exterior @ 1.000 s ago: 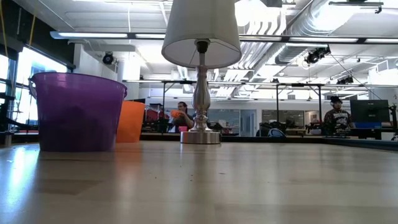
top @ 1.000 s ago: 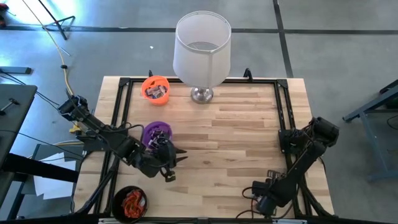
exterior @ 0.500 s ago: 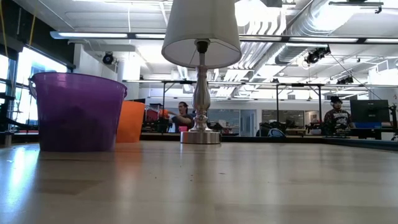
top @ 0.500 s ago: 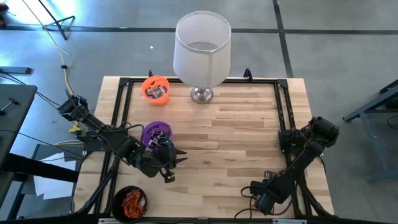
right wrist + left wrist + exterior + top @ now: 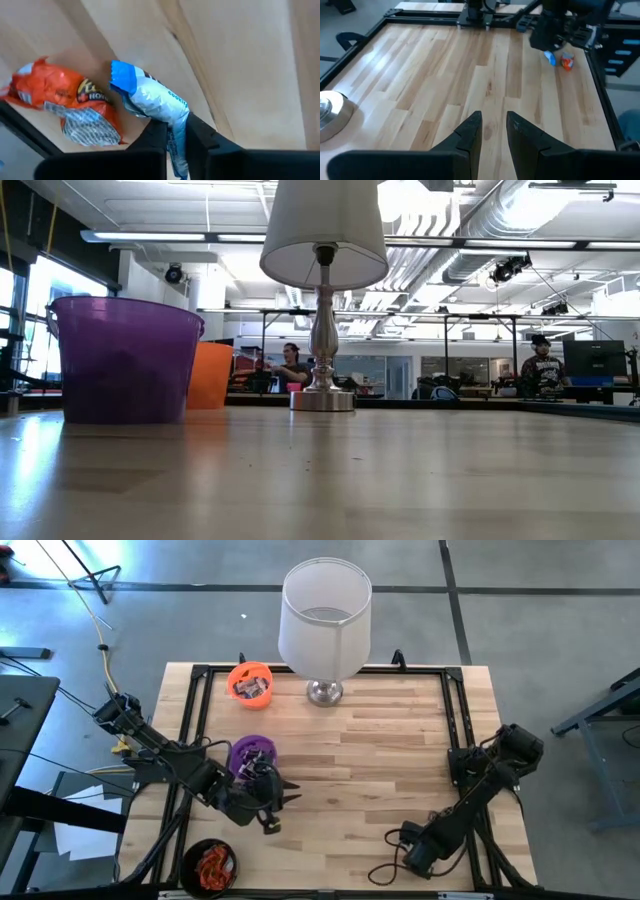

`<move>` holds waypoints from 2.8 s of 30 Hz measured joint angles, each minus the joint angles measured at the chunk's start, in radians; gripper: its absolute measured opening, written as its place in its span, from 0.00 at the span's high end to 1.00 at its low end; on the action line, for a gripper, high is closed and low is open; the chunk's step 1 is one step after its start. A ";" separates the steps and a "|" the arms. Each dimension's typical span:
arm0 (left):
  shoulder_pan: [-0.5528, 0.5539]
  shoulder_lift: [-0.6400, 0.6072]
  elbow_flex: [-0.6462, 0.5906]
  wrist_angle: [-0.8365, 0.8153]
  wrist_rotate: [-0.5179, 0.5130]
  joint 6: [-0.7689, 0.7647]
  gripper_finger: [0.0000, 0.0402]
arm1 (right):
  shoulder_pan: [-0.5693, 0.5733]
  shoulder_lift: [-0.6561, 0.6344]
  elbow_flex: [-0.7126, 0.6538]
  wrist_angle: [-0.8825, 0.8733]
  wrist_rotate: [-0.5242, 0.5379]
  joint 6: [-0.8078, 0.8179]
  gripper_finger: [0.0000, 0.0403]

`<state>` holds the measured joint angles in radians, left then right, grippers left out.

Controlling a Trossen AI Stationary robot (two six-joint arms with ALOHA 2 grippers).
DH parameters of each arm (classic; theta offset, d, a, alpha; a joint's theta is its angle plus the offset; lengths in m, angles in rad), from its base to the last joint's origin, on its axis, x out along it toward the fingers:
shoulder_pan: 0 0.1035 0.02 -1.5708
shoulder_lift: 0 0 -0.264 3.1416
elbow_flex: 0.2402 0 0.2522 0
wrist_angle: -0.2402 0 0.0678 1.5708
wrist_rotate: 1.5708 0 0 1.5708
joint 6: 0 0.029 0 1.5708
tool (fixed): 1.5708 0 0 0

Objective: Sort candy
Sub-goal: Put the white chocolate into the orange bucket

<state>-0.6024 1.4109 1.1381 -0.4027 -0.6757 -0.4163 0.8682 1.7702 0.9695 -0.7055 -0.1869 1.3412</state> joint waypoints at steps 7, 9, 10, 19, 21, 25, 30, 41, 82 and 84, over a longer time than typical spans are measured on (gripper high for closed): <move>0.002 -0.005 0.000 -0.083 0.000 0.001 0.81 | -0.056 0.001 0.001 -0.065 0.073 0.020 0.92; 0.012 -0.005 0.000 -0.116 -0.020 0.002 0.81 | -0.082 0.001 0.001 -0.085 0.084 -0.006 0.95; 0.017 -0.005 0.000 -0.129 -0.028 0.002 0.81 | -0.094 0.001 0.001 -0.094 0.086 -0.016 0.97; 0.083 -0.005 0.000 -0.203 -0.038 0.002 0.81 | -0.234 -0.001 -0.001 -0.211 0.137 -0.103 0.98; 0.095 -0.005 0.000 -0.213 -0.036 -0.001 0.81 | -0.256 -0.012 -0.002 -0.220 0.159 -0.124 0.99; 0.112 -0.005 0.000 -0.214 -0.014 -0.034 0.81 | -0.306 -0.062 0.004 -0.229 0.290 -0.173 0.99; 0.113 -0.005 0.000 -0.202 -0.009 -0.034 0.81 | -0.345 -0.172 0.109 -0.217 0.474 -0.285 0.99; 0.113 -0.006 0.000 0.098 -0.020 0.194 0.81 | -0.345 -0.263 0.318 0.138 0.963 -0.742 0.99; 0.172 -0.002 0.000 0.455 0.174 0.611 0.81 | -0.388 -0.221 0.315 0.620 0.994 -1.298 0.99; 0.179 -0.002 0.000 0.458 0.175 0.611 0.81 | -0.393 -0.221 0.315 0.620 0.995 -1.298 0.99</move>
<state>-0.4237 1.4090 1.1385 0.0553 -0.5007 0.1943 0.4748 1.5494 1.2850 -0.0856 0.8085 0.0437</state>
